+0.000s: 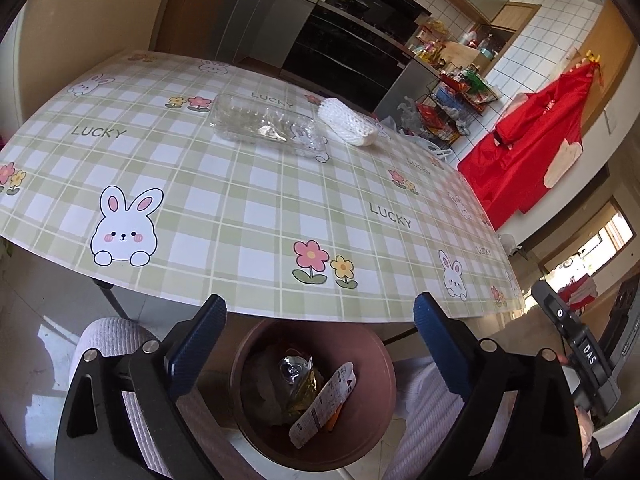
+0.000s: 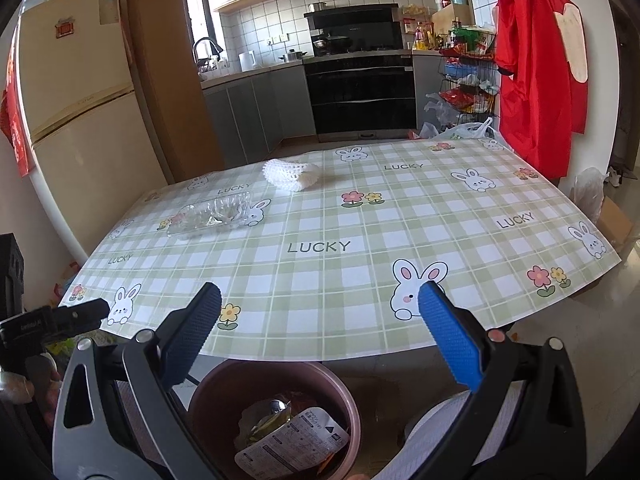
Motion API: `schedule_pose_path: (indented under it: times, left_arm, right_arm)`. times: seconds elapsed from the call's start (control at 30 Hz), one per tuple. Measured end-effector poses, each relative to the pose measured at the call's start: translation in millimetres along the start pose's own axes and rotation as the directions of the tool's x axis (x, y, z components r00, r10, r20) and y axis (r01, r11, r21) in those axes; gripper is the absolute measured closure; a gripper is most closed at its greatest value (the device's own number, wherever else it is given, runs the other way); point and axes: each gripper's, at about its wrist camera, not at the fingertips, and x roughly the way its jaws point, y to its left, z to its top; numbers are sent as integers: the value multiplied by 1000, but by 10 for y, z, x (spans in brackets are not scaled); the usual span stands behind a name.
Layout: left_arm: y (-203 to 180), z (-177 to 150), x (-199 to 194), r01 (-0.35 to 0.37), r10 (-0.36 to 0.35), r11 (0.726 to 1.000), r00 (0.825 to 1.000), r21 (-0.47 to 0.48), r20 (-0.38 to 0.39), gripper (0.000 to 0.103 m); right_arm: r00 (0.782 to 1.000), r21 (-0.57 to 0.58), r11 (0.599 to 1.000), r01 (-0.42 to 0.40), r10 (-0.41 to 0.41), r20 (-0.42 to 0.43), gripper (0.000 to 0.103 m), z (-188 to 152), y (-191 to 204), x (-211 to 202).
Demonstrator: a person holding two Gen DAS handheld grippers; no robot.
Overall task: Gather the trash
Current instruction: 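Grasp the clear plastic tray edge with the left gripper while the right approaches the white mesh sleeve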
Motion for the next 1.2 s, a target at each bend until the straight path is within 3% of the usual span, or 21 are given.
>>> schedule_pose_path:
  times: [0.07,0.2,0.37,0.43,0.67,0.9,1.13,1.17,1.2]
  left_arm:
    - [106,134,56,3,-3,999,1000,-37,0,13]
    - [313,494,167,-9,11,996,1000,-92,15,30]
    - [589,995,382,-84,91,990,994,-117,55,49]
    - [703,1176,514,-102,110,987,992,-127,55,61]
    - [989,1656,1146,-176,178,979,984,-106,4,66]
    - [1132,1915,1645,-218,215,973,976,-73,-40,66]
    - [1237,2039,1926,-241,238,969,970,-61,-60,66]
    - [1215,2042,1923,-247,244,968,968,-51,-56,69]
    - [1212,2036,1920,-243,240,969,969,-52,-55,81]
  right_arm:
    - [1000,0,1000,7,-7,-8,6,54,-21,76]
    - [1000,-3,1000,24,-24,-4,6,202,-38,258]
    - [1000,-23,1000,4,-5,-26,6,374,-52,563]
    - [999,-27,1000,-12,11,-39,6,445,-75,717]
    - [996,-61,998,12,-17,-88,6,683,-113,1286]
    - [986,-41,995,-90,84,-142,6,1022,-188,1885]
    - [987,-221,966,-134,110,-118,6,1313,37,2380]
    - [986,-225,964,-140,115,-119,6,1349,50,2450]
    - [985,-219,964,-150,126,-121,6,1406,48,2555]
